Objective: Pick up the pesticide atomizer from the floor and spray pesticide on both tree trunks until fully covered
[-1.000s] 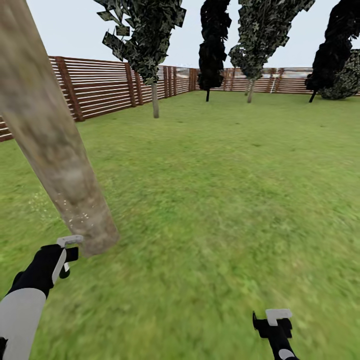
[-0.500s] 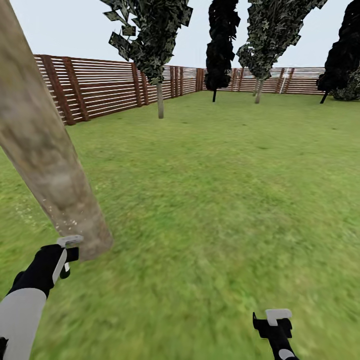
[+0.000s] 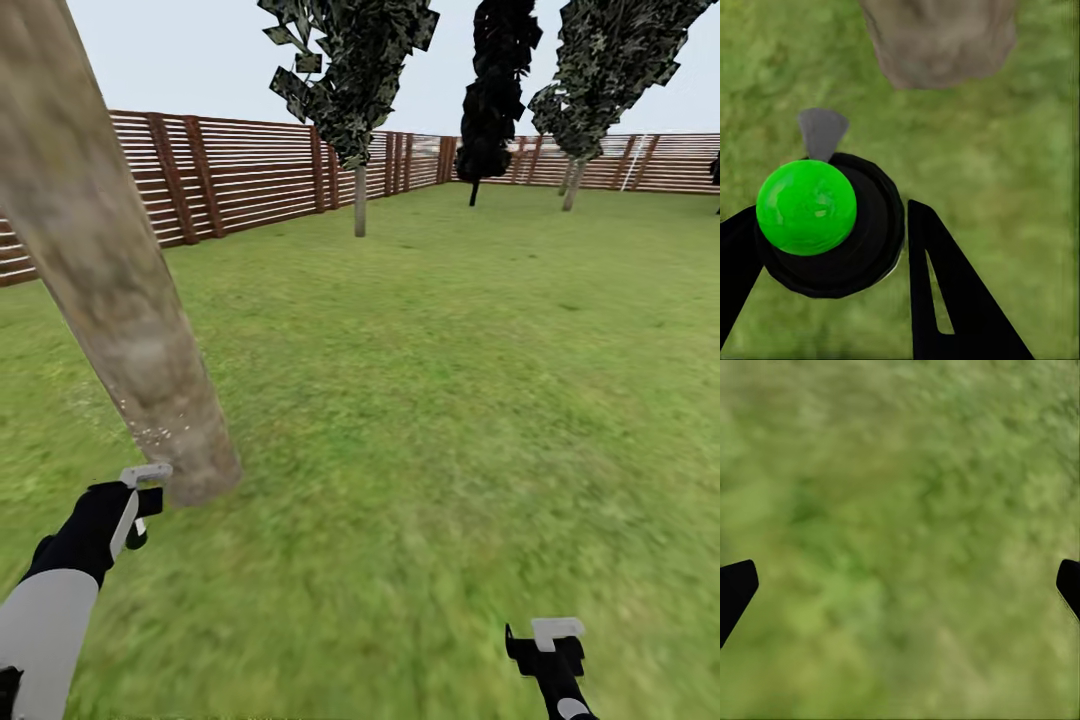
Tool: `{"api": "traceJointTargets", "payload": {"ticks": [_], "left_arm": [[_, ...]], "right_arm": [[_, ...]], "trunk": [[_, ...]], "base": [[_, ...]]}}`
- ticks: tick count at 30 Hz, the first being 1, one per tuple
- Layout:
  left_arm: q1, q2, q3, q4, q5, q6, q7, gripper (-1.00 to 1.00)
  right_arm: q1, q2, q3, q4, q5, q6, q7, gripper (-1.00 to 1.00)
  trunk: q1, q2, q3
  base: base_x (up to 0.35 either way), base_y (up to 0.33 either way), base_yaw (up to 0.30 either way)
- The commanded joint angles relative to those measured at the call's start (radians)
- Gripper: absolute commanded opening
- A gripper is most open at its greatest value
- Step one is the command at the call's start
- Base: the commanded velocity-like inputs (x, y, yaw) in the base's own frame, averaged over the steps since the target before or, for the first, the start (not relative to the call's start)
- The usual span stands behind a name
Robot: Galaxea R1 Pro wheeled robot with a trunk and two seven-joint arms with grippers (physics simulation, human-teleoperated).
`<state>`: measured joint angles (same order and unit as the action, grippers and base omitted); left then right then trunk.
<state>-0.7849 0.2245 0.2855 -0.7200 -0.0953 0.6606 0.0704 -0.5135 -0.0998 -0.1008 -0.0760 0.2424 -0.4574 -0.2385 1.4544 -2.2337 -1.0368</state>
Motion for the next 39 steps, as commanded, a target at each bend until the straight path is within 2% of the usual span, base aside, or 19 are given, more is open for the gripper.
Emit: {"api": "traceJointTargets", "payload": {"ticks": [1, 5, 6, 9, 11, 15, 17, 21, 22, 35, 39], "left_arm": [[-0.026, -0.012, 0.000, -0.016, -0.019, 0.013, -0.006, -1.00], [-0.084, -0.009, -0.001, -0.034, -0.023, 0.053, -0.007, -1.00], [-0.095, -0.003, 0.000, -0.077, -0.025, 0.081, -0.007, -1.00], [-0.102, 0.002, -0.001, -0.150, -0.026, 0.177, -0.009, -1.00], [-0.105, 0.009, 0.000, -0.177, -0.027, 0.199, -0.010, -1.00], [-0.104, 0.012, -0.002, -0.182, -0.026, 0.202, -0.011, -1.00], [-0.105, 0.004, -0.005, -0.200, -0.024, 0.202, -0.011, -1.00], [-0.104, -0.003, -0.073, -0.236, -0.024, 0.202, -0.011, -1.00], [-0.102, -0.002, -0.078, -0.238, -0.023, 0.201, -0.011, -1.00], [-0.092, 0.001, -0.082, -0.237, -0.023, 0.200, -0.011, -1.00], [-0.091, 0.011, -0.074, -0.234, -0.025, 0.200, -0.011, -1.00]], "right_arm": [[0.000, 0.000, -0.008, 0.001, 0.011, -0.003, -0.003, 1.00], [0.000, -0.001, -0.008, 0.001, 0.011, -0.003, -0.003, 1.00], [0.000, -0.001, -0.008, 0.001, 0.011, -0.003, -0.004, 1.00], [0.000, -0.001, -0.008, 0.001, 0.011, -0.003, -0.004, 1.00], [0.000, -0.001, -0.008, 0.001, 0.010, -0.003, -0.004, 1.00], [0.000, -0.001, -0.008, 0.001, 0.010, -0.003, -0.004, 1.00], [0.000, -0.001, -0.008, 0.001, 0.010, -0.003, -0.004, 1.00], [0.000, -0.001, -0.008, 0.001, 0.010, -0.003, -0.004, 1.00], [0.000, -0.001, -0.008, 0.001, 0.010, -0.003, -0.004, 1.00], [0.000, -0.001, -0.008, 0.001, 0.011, -0.003, -0.002, 1.00], [0.000, -0.001, -0.008, 0.001, 0.011, -0.003, -0.002, 1.00]], "trunk": [[0.000, 0.000, -0.001], [0.000, 0.000, -0.001], [0.000, 0.000, -0.001], [0.000, 0.000, -0.001], [0.000, 0.000, -0.001], [0.000, 0.000, -0.001], [0.000, 0.000, -0.001], [0.000, 0.000, -0.001], [0.000, 0.000, -0.001], [0.000, 0.000, -0.001], [0.000, 0.000, -0.001]], "base": [[0.128, -0.269, 0.276], [0.181, -0.240, 0.096], [0.223, -0.208, 0.005], [0.112, -0.074, 0.001], [0.013, -0.008, 0.014], [0.001, 0.000, 0.238], [0.000, 0.000, 0.276], [0.081, -0.039, 0.207], [0.218, -0.145, 0.028], [0.241, -0.162, 0.001], [0.239, -0.174, 0.203]]}}
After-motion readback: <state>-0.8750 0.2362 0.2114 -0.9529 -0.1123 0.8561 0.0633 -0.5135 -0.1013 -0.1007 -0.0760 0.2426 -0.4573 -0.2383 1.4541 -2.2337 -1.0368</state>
